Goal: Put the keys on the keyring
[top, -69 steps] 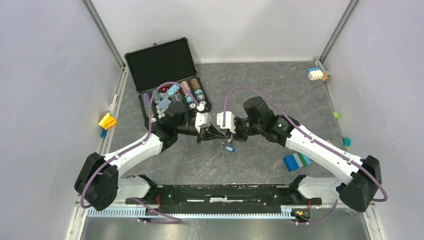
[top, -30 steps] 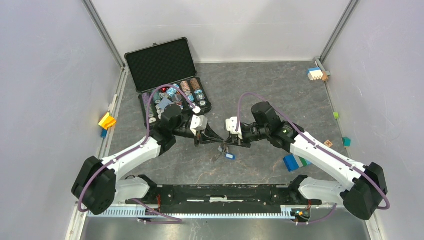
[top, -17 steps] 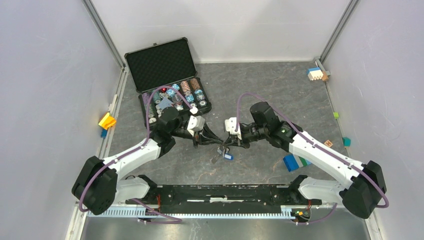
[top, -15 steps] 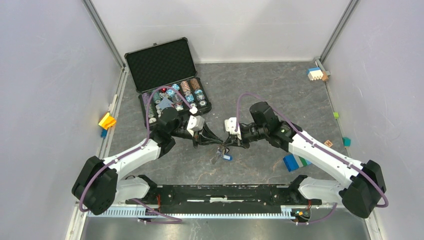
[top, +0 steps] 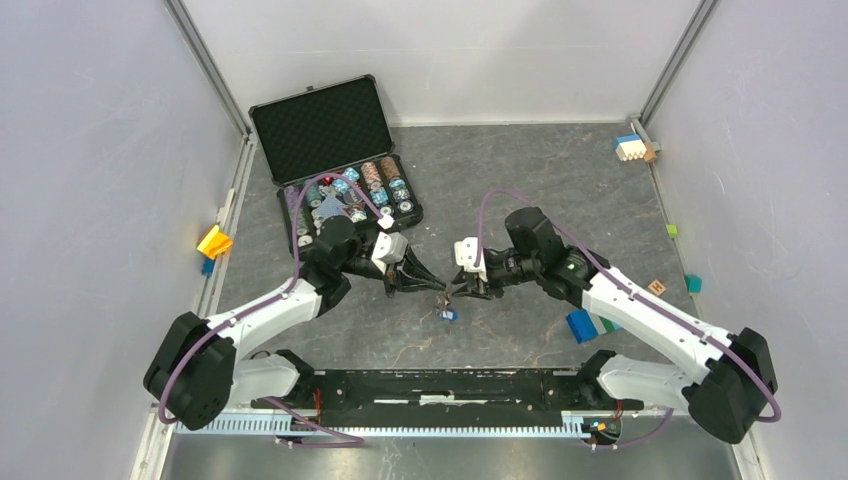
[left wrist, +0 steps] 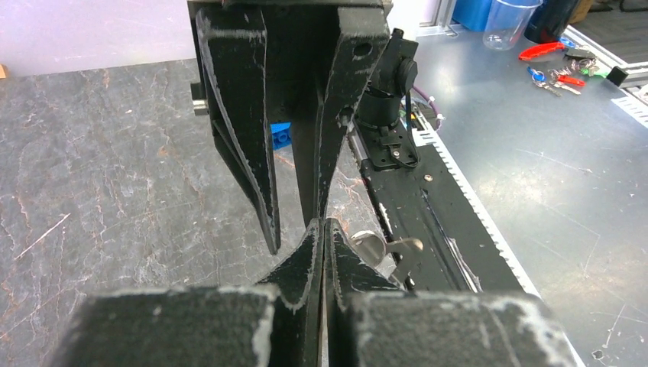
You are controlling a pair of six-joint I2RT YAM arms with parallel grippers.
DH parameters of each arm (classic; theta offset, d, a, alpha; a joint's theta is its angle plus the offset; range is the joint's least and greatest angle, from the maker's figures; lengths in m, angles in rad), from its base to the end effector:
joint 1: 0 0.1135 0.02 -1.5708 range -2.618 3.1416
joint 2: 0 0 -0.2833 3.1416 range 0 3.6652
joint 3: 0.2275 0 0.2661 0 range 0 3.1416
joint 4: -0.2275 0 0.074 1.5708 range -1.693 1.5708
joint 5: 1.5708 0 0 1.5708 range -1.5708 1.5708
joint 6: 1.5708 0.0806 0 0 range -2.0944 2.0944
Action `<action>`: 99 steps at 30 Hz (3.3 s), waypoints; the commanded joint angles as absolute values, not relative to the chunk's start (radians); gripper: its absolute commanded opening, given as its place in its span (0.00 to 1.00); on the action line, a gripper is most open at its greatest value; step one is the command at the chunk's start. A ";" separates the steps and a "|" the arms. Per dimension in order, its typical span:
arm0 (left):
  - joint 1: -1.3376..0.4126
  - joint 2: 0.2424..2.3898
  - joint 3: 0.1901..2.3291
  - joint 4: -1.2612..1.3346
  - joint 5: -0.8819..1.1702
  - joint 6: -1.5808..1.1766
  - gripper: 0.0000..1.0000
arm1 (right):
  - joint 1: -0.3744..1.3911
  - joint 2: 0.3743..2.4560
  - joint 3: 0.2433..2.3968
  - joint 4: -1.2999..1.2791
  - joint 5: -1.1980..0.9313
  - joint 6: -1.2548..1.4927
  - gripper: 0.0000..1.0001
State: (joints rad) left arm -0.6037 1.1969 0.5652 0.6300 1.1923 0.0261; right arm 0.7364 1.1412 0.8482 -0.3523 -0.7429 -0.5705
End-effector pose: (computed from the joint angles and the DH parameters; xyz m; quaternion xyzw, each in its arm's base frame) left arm 0.1756 -0.2121 0.2724 0.5586 0.4340 -0.5474 0.4473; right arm 0.1664 0.2245 0.2734 -0.6355 0.5635 0.3581 0.3876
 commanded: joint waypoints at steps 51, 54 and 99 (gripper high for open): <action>-0.608 1.200 0.556 0.796 1.260 -0.060 0.02 | 0.728 1.091 0.798 -0.203 -0.880 -0.532 0.16; -0.607 1.198 0.555 0.796 1.257 -0.060 0.02 | 0.728 1.066 0.802 -0.227 -0.852 -0.556 0.28; -0.596 1.197 0.655 0.329 1.119 0.307 0.09 | 0.737 1.090 0.946 -0.379 -0.673 -0.574 0.00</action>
